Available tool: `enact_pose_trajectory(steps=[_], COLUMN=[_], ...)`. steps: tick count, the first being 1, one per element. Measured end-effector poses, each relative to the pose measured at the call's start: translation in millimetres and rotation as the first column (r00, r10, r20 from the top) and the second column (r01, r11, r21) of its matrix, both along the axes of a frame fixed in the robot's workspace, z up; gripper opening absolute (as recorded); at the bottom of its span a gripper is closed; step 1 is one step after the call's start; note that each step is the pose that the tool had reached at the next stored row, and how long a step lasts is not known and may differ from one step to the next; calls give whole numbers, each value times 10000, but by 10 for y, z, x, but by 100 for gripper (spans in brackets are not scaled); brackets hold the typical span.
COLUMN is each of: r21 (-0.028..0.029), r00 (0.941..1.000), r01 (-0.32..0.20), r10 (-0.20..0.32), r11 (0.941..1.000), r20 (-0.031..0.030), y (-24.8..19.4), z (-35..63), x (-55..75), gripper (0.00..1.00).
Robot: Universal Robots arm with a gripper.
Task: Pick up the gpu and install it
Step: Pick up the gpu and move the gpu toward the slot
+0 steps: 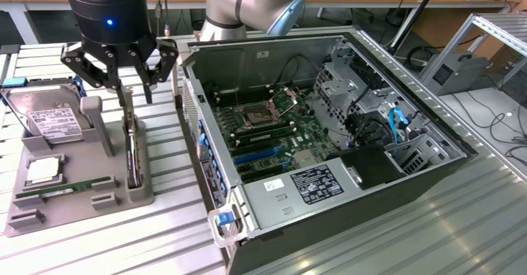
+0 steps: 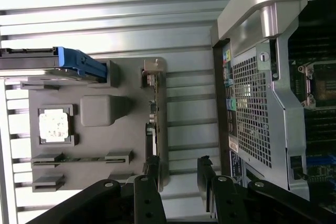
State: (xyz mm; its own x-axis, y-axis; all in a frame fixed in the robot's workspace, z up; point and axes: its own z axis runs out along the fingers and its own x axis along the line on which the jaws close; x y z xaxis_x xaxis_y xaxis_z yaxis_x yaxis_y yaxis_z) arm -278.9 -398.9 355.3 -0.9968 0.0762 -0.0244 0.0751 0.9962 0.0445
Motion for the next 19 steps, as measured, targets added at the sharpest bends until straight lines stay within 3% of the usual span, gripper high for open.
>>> enact_pose_trajectory(steps=[19], r21=[0], r00=[10000], r01=[0], r10=[0], r11=[10000], r20=[0], y=[0], z=[-63], x=[0], gripper=[42])
